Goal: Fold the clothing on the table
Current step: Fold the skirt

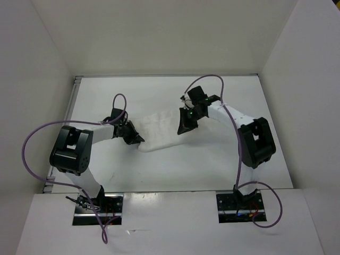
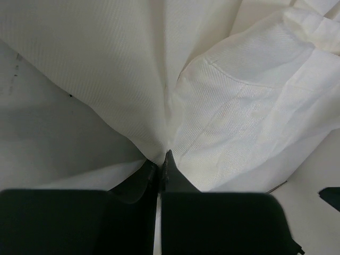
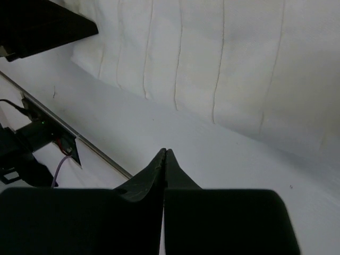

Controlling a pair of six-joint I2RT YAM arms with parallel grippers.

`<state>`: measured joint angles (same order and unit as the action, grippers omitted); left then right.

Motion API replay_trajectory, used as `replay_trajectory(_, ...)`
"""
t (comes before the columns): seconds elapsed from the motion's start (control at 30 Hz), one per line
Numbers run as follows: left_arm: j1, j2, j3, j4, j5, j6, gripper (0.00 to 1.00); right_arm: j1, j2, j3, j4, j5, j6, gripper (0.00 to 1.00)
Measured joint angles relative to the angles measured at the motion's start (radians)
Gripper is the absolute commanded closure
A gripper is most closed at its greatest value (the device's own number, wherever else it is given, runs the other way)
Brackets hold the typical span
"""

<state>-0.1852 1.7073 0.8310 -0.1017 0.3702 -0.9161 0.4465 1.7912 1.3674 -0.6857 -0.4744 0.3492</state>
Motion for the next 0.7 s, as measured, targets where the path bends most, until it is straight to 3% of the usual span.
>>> replay_trajectory(0.7,-0.005,-0.128,0.055,-0.109,0.002,0.020,1.00,0.019,0.316,0.055,0.053,-0.087,0.054,1.00)
